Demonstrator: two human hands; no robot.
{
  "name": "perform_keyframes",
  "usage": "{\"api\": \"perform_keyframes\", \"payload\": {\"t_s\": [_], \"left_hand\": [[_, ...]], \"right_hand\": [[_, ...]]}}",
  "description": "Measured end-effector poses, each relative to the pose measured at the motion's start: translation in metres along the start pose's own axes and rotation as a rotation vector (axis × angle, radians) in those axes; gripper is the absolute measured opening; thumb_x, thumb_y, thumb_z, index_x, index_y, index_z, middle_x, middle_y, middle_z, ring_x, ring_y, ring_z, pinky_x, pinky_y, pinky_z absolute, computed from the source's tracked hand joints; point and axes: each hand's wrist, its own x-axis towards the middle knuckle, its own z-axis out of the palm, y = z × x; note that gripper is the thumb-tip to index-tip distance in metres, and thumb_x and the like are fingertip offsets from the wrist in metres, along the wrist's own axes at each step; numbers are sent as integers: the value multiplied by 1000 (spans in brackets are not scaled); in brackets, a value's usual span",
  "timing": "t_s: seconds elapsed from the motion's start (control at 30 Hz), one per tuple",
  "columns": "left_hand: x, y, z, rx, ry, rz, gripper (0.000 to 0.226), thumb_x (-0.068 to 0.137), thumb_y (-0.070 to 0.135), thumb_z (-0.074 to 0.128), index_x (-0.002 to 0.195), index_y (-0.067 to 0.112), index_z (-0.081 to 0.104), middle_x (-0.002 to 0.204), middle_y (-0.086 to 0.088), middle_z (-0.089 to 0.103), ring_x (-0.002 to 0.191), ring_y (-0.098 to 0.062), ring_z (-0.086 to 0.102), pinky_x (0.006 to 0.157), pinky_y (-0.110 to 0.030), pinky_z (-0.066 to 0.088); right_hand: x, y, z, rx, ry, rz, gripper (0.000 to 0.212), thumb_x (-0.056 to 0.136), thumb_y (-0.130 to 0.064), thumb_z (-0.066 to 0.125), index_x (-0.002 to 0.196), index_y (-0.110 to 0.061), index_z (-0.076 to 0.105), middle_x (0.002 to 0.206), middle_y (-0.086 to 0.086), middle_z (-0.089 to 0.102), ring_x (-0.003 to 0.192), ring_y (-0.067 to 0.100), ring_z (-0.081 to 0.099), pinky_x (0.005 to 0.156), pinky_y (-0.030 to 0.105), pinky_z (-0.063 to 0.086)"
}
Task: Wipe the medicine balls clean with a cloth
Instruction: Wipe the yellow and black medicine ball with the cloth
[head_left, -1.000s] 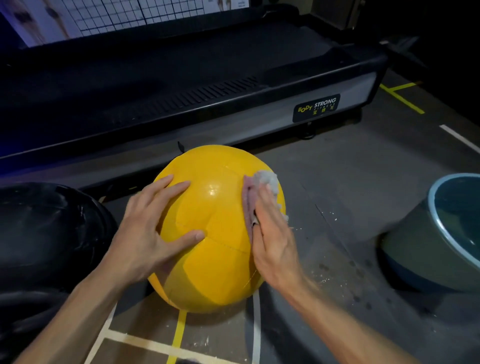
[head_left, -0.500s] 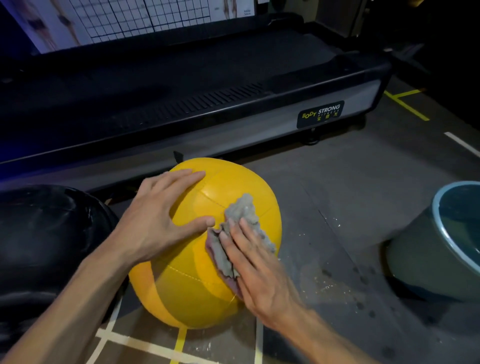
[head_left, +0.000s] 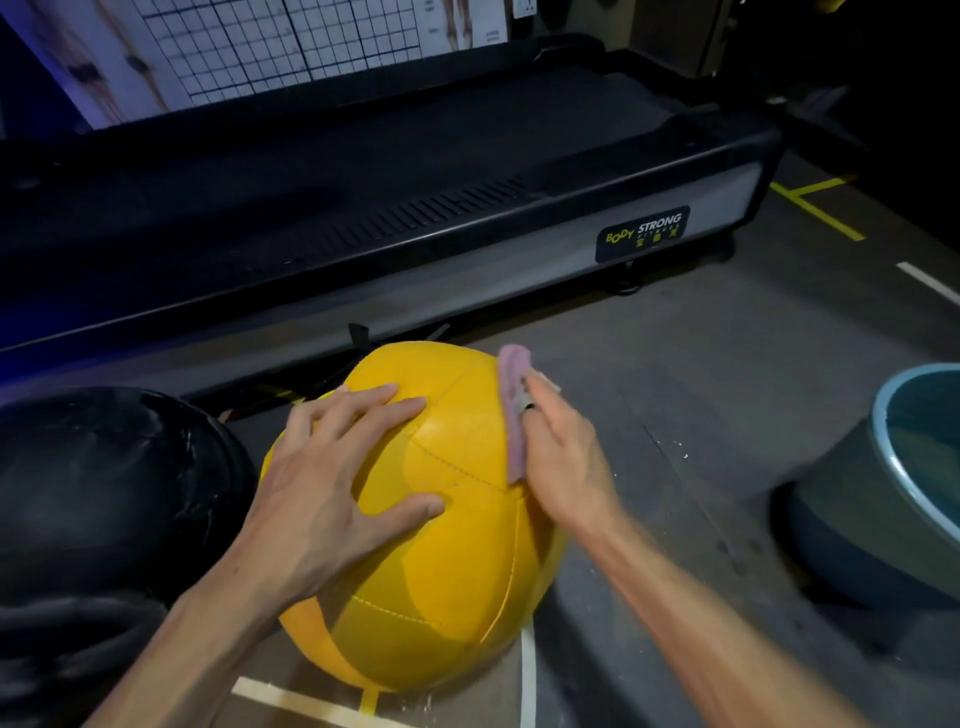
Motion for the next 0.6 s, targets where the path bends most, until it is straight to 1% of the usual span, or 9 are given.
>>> {"api": "perform_keyframes", "payload": {"t_s": [0.07,0.1,0.17,0.27,0.33,0.37,0.43,0.5,0.6], "left_hand": [[-2,1,4,24,27,15,84,74,90,53,146,50,42,155,27,34,143,-17,28,111,-48,37],[-5,2,7,40,46,24,82,75,89,53,144,46,46,153,23,39,142,-20,31,111,-50,39],[-11,3,10,50,79,25,81,76,88,52,142,41,49,152,19,42,143,-23,34,111,-53,42],[-17,11,12,51,68,29,80,76,88,53,147,51,42,157,24,35,147,-21,29,113,-51,36],[-17,21,16,84,71,37,81,76,87,53,148,51,41,158,23,36,148,-23,29,113,-53,33],[-17,27,19,99,68,37,81,76,86,52,148,51,40,158,21,36,149,-23,29,113,-54,32],[-20,34,23,120,68,38,80,77,86,51,148,52,39,159,19,36,149,-24,28,114,-53,30],[-23,36,25,132,82,45,79,77,85,51,147,51,41,159,18,37,148,-25,30,113,-51,30],[-26,37,25,130,125,69,70,77,82,56,138,50,48,150,17,45,143,-28,37,111,-51,34]], "right_hand": [[-14,-20,15,-170,-31,-339,51,100,-24,30,144,-16,52,149,3,53,139,15,45,120,29,29],[-19,-22,22,-244,-58,-458,55,97,-24,32,147,-11,50,154,4,47,146,14,36,124,27,18],[-18,-15,25,-253,-125,-529,57,96,-24,32,150,-12,48,159,1,41,151,10,26,126,29,12],[-1,1,4,-129,-97,-387,51,101,-24,32,149,-17,49,155,-6,44,144,2,36,121,26,26],[22,11,-12,-103,-64,-93,45,105,-25,33,144,-28,55,140,-8,57,126,6,53,105,30,42],[34,15,-19,-80,-81,52,42,106,-27,33,137,-31,60,132,-4,64,116,11,59,99,34,47],[41,14,-25,-38,-107,185,42,103,-35,31,129,-32,65,123,1,69,108,14,63,99,40,49],[30,1,-20,-80,-99,99,53,95,-40,30,138,-33,60,132,-4,65,118,11,59,107,37,45],[-2,-31,1,-213,-141,-352,56,94,-30,31,143,-20,57,148,-4,53,138,5,42,117,22,28]]}}
